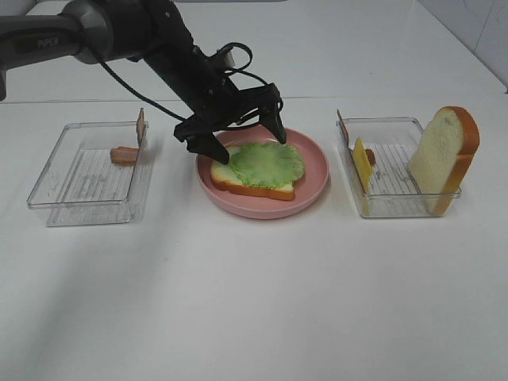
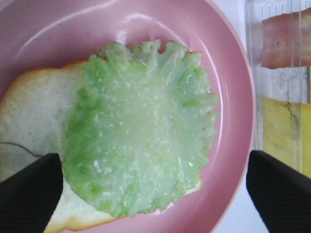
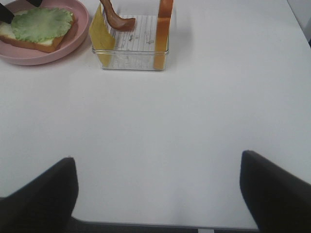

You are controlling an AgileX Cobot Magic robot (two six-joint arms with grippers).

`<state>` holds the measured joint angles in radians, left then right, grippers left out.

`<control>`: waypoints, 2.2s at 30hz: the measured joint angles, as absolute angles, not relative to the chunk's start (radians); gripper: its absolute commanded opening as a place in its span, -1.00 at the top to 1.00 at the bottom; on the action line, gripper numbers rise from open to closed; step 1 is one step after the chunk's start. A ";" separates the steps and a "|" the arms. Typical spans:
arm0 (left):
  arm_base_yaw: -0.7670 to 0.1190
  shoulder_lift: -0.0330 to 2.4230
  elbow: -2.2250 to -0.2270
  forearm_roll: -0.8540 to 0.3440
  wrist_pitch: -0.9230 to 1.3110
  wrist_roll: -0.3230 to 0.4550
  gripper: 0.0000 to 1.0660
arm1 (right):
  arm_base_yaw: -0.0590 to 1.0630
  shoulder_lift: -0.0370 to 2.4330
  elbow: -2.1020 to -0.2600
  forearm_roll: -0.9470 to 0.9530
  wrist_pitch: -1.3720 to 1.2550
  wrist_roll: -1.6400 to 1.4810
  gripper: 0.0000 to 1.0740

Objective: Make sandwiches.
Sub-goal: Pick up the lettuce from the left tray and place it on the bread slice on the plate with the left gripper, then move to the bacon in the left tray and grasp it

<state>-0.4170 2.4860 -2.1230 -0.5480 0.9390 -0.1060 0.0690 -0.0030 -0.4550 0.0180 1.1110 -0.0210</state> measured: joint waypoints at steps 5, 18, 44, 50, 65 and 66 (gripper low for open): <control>-0.417 2.486 -2.227 -0.490 1.020 -0.145 -0.91 | 0.069 -0.003 -0.455 0.018 1.110 -0.021 -0.63; -0.416 2.462 -2.463 -0.226 1.206 -0.259 -0.87 | 0.069 -0.003 -0.455 0.018 1.111 -0.021 -0.63; -0.268 2.254 -2.278 -0.083 1.215 -0.215 -0.83 | 0.069 -0.003 -0.455 0.018 1.111 -0.021 -0.63; -0.238 2.268 -2.235 -0.057 1.221 -0.217 -0.83 | 0.069 -0.003 -0.455 0.018 1.111 -0.021 -0.63; -0.216 2.392 -2.230 -0.067 1.221 -0.234 -0.83 | 0.069 -0.003 -0.455 0.018 1.110 -0.021 -0.63; -0.216 2.397 -2.230 -0.067 1.221 -0.236 -0.83 | 0.069 -0.003 -0.455 0.018 1.110 -0.021 -0.63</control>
